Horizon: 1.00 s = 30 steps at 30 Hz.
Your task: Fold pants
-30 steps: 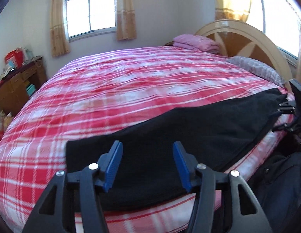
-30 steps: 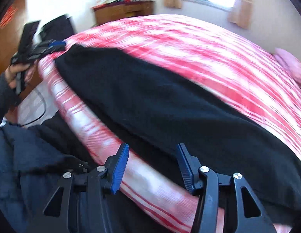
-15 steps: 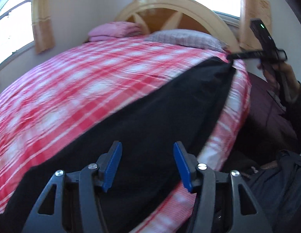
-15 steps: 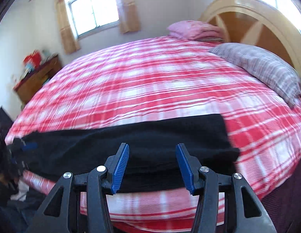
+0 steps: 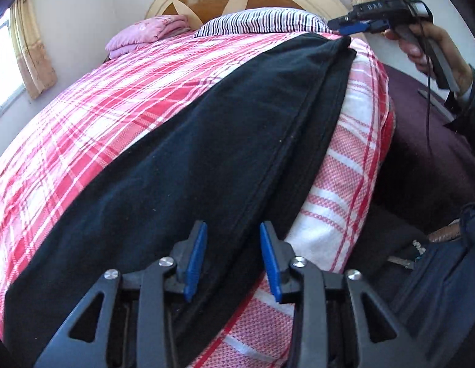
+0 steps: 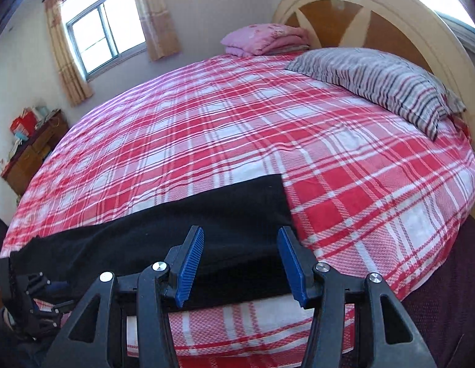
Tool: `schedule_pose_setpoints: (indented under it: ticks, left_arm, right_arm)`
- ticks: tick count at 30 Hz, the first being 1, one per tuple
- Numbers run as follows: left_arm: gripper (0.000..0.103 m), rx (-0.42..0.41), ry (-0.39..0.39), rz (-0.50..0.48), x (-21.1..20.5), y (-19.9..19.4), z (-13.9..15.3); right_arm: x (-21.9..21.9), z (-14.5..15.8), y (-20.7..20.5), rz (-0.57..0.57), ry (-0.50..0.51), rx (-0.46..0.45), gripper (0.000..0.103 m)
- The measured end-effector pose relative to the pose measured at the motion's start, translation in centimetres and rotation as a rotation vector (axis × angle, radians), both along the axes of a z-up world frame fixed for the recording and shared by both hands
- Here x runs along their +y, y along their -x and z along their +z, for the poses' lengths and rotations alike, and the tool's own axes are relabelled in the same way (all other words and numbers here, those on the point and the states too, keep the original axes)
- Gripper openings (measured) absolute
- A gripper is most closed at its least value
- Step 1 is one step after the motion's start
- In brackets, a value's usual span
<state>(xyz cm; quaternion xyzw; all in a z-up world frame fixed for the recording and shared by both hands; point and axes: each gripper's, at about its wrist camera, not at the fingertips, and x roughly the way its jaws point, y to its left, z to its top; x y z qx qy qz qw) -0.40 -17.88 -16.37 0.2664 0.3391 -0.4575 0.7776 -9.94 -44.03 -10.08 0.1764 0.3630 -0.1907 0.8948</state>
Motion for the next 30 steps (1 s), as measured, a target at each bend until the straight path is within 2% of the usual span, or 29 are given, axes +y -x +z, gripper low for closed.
schedule_pose_setpoints:
  ticks: [1, 3, 5, 11, 15, 18, 20, 21, 27, 30]
  left_arm:
    - [0.039, -0.001, -0.002, 0.007, 0.1, 0.0, 0.0]
    - [0.026, 0.016, 0.010, 0.032, 0.3, -0.3, 0.2]
    - [0.020, 0.023, 0.012, 0.045, 0.3, -0.4, 0.2]
    - [0.016, 0.020, 0.002, 0.052, -0.3, -0.6, 0.0]
    - [0.007, 0.034, 0.016, 0.062, -0.2, -0.9, 0.0]
    - [0.006, 0.045, 0.039, 0.066, 0.1, -1.0, 0.1]
    - [0.005, 0.059, 0.053, 0.067, 0.2, -1.2, 0.2]
    - [0.005, 0.064, 0.059, 0.068, 0.3, -1.3, 0.2]
    - [0.004, 0.072, 0.101, 0.069, 0.9, -1.4, 0.9]
    - [0.004, 0.070, 0.098, 0.068, 0.8, -1.4, 0.7]
  right_arm:
    - [-0.3, 0.1, 0.1, -0.008, -0.010, -0.002, 0.053]
    - [-0.7, 0.1, 0.3, -0.014, -0.021, 0.006, 0.053]
    - [-0.9, 0.0, 0.3, -0.020, -0.019, 0.020, 0.053]
    - [-2.3, -1.0, 0.4, -0.039, -0.118, 0.019, 0.053]
    - [-3.4, -1.7, 0.7, -0.055, -0.208, 0.001, 0.053]
    - [-4.1, -2.1, 0.9, -0.062, -0.275, -0.034, 0.052]
    - [-4.5, -2.2, 1.0, -0.061, -0.300, -0.064, 0.031]
    - [-4.6, -2.3, 1.1, -0.062, -0.305, -0.071, 0.028]
    - [-5.0, -1.9, 1.4, -0.105, -0.269, -0.047, 0.027]
    - [-5.7, -1.1, 2.5, -0.123, -0.316, -0.055, 0.030]
